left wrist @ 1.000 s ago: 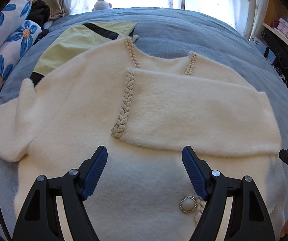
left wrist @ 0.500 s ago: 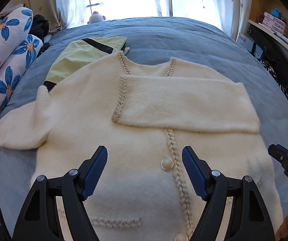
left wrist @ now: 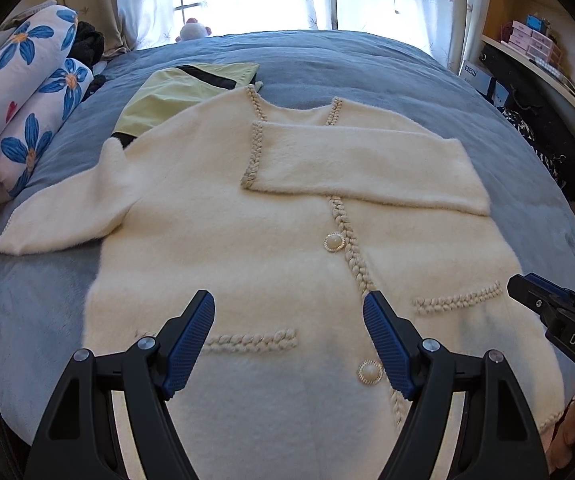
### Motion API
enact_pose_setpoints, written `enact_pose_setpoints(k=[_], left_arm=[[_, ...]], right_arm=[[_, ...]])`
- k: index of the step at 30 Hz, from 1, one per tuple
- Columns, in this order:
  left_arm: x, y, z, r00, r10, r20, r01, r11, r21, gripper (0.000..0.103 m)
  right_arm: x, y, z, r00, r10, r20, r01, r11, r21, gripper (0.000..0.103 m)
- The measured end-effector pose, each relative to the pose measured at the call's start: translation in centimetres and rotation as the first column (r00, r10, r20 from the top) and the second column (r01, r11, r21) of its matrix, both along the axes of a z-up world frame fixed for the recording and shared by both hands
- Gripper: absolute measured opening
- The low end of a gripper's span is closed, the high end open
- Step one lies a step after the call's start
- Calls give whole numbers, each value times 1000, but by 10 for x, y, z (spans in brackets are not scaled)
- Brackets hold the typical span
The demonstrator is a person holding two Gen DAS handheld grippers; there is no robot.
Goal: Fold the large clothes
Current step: 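Open both tools and move them toward the other cardigan sleeve, then grasp the other sleeve cuff with the left tool and lift it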
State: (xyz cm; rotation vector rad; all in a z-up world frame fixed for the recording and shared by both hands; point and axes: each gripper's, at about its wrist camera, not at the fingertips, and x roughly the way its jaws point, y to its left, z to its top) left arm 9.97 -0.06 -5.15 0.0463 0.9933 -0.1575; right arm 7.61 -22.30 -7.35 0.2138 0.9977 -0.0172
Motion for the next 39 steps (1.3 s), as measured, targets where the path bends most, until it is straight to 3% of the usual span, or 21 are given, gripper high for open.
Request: enact_pose_setpoints(k=[12,22,25,33,39], left_arm=[[-21,90,13,993,114,22,-114,993,-21,75],[-18,179,5,968,250,22,-249,968,-38,76],[-14,211,-1,955,297,16,-296,954,-53,76],[9,301,-33,920,388,-48,-390,899,-201,76],[36,368,-62,894,441,-77,-446,859,-251,75]], right_arm=[[-3,75,17,989,148,16,-148,989,-5,29],[24,148,23,970,240,50,-241,970,21,30],[38,173,20,962,270,44,-271,962,29,30],[75,239,6,938,343,36,-344,938,24,30],[111,284,-12,929,369,19,-369,929,19,30]])
